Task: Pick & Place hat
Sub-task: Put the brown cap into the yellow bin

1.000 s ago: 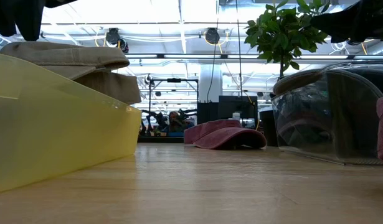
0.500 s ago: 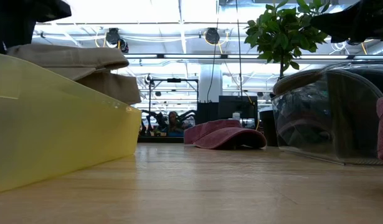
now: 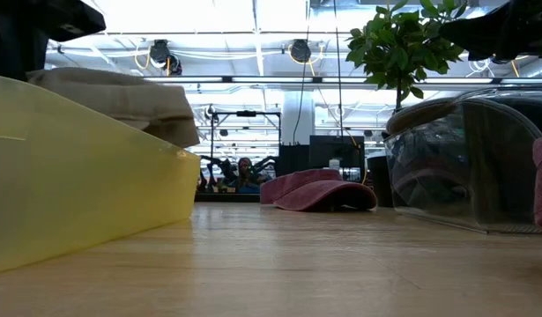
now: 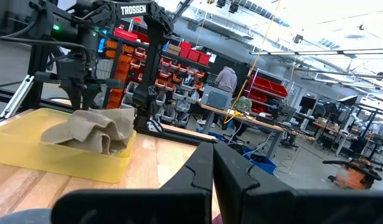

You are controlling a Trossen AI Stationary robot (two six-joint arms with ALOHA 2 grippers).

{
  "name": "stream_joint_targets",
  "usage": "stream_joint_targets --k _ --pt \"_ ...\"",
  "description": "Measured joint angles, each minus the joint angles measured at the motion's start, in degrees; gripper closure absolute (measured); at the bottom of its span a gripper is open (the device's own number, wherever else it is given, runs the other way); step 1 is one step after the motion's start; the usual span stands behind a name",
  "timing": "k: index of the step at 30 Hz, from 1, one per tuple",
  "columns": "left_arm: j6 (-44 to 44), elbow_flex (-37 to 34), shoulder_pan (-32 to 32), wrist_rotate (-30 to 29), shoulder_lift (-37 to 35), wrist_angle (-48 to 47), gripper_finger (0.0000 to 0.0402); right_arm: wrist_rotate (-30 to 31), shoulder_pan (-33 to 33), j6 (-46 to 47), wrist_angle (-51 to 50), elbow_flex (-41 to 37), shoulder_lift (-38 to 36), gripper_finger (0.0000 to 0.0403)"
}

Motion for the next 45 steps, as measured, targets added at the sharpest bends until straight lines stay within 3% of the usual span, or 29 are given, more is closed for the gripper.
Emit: stream_joint_targets --k 2,11,17,32,36,45 --pt "-1.2 0.07 0.22 0.22 0.01 0.44 0.0386 0.0 0.0 0.0 -0.02 0.0 0.0 0.0403" --pt "-15.23 0.15 2.37 4.3 -0.01 3.47 0.0392 -0.02 -0.01 0.2 0.0 0.0 0.0 0.0403" --pt "-14.73 0.24 2.46 5.47 -0.01 9.4 0.0394 -0.02 0.0 0.2 0.0 0.0 0.0 0.0403" --pt "-13.35 0.24 2.06 4.3 0.62 7.26 0.0392 -0.02 0.0 0.2 -0.02 0.0 0.0 0.0403" --pt "-11.35 0.24 2.06 4.3 0.6 7.24 0.0356 -0.02 0.0 0.2 -0.04 0.0 0.0 0.0403" --pt "-10.63 0.24 2.23 5.0 0.32 7.25 0.0228 -0.02 -0.02 0.2 -0.02 0.0 0.0 0.0403"
